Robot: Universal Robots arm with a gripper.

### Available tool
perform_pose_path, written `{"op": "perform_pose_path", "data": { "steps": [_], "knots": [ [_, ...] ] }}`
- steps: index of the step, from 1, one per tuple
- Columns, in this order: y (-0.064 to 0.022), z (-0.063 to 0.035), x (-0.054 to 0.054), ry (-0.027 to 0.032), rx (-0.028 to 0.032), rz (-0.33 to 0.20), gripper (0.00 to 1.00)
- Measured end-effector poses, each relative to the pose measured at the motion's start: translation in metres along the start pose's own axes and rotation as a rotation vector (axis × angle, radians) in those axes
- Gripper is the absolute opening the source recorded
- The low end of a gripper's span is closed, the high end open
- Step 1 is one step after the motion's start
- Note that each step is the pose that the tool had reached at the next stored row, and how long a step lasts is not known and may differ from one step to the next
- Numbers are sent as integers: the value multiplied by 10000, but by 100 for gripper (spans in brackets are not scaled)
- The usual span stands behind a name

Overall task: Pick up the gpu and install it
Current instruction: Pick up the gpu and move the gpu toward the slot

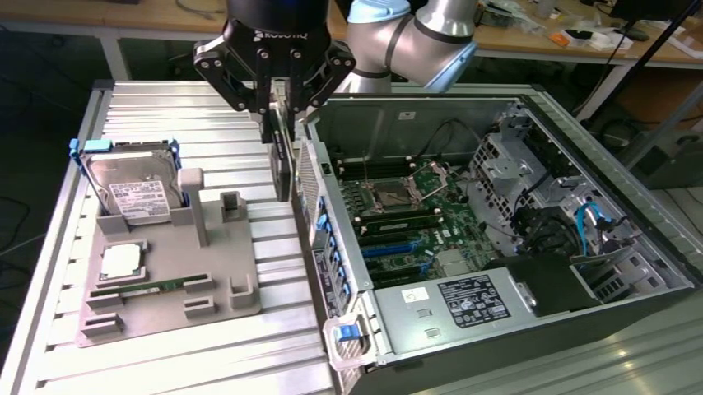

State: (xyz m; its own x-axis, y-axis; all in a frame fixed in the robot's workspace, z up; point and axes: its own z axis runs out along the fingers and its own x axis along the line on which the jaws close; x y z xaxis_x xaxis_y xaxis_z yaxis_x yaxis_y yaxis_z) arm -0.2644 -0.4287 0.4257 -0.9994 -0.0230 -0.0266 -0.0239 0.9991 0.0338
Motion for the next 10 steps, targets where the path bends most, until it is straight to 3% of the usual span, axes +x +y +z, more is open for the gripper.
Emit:
{"op": "perform_pose_path", "data": {
  "steps": [10],
  "knots": [
    [0,-1,-15,1,0,0,27]
  ]
}}
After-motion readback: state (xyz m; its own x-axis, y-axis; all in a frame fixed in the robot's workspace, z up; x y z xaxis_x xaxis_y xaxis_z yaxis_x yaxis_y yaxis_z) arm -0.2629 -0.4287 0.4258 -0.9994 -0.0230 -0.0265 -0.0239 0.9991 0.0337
